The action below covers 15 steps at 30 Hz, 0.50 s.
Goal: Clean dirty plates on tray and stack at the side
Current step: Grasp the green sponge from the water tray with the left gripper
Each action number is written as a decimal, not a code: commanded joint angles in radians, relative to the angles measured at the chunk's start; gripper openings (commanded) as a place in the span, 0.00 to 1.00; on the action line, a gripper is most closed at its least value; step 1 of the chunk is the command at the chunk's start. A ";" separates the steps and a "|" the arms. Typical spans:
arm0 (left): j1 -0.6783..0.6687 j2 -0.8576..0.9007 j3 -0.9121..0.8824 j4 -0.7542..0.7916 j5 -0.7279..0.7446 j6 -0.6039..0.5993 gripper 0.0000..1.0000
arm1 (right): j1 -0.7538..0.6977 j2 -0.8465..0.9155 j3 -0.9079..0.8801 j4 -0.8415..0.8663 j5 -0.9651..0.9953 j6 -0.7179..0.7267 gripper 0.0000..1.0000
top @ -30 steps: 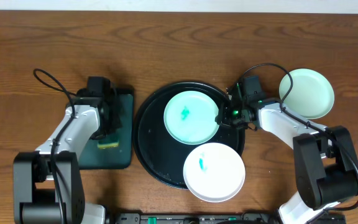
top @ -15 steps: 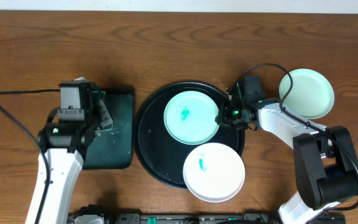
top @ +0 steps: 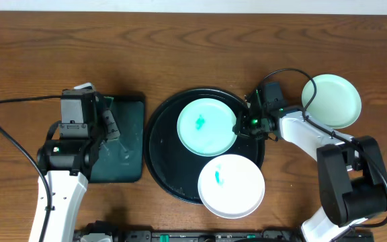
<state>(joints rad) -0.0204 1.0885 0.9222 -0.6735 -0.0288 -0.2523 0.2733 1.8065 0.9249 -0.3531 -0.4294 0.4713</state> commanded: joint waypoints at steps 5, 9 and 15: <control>0.003 0.106 0.026 -0.059 -0.009 -0.064 0.07 | 0.016 0.021 -0.001 -0.005 -0.018 -0.001 0.01; 0.003 0.247 0.026 -0.077 -0.004 -0.082 0.07 | 0.016 0.021 -0.001 -0.005 -0.018 -0.001 0.01; -0.002 0.349 0.048 -0.031 0.215 -0.052 0.07 | 0.016 0.021 -0.001 -0.005 -0.018 -0.001 0.01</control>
<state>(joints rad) -0.0200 1.4410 0.9237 -0.7155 0.0483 -0.3103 0.2733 1.8065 0.9249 -0.3527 -0.4297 0.4713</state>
